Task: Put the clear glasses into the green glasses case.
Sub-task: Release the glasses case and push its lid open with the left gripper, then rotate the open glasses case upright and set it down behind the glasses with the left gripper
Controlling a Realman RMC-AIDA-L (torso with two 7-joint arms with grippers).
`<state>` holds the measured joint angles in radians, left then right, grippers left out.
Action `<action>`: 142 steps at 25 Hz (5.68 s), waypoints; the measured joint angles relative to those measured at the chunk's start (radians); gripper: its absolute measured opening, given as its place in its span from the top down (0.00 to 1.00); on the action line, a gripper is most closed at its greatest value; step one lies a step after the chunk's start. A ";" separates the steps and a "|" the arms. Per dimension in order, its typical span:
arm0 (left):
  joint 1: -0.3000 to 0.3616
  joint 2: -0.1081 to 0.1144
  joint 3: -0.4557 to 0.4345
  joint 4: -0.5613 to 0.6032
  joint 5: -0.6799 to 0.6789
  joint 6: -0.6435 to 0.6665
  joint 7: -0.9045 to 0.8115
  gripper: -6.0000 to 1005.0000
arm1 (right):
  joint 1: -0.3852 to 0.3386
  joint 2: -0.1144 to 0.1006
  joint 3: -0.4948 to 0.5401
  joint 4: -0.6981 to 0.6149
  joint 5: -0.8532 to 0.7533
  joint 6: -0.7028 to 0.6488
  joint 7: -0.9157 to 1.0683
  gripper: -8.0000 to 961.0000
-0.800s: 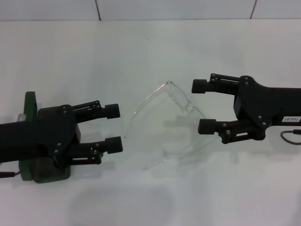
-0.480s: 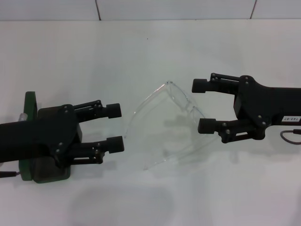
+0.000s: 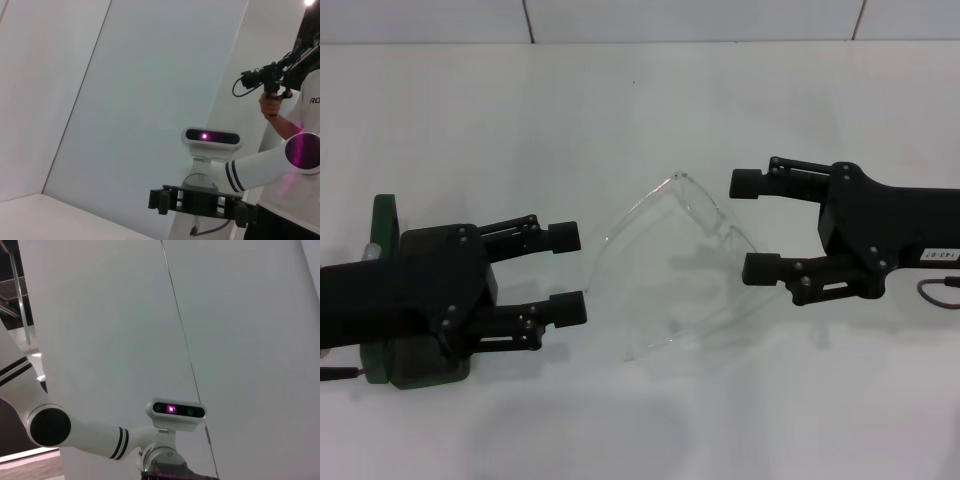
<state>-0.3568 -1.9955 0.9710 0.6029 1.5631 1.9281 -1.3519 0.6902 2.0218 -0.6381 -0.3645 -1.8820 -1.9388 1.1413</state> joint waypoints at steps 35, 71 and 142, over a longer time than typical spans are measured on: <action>-0.009 -0.088 -0.055 1.085 0.661 -0.281 -1.357 0.20 | -0.122 -0.076 0.015 -0.097 0.159 0.256 -0.047 0.08; -0.026 -0.098 0.099 1.112 1.115 -0.178 -1.658 0.21 | -0.077 -0.110 0.015 -0.136 0.169 0.329 -0.125 0.08; -0.019 -0.083 0.188 1.223 0.984 -0.211 -1.093 0.79 | -0.216 -0.115 0.019 -0.136 0.361 0.247 -0.110 0.08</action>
<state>-0.3753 -2.0788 1.1590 1.8264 2.5469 1.7167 -2.4444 0.4738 1.9070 -0.6192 -0.5007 -1.5209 -1.6915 1.0309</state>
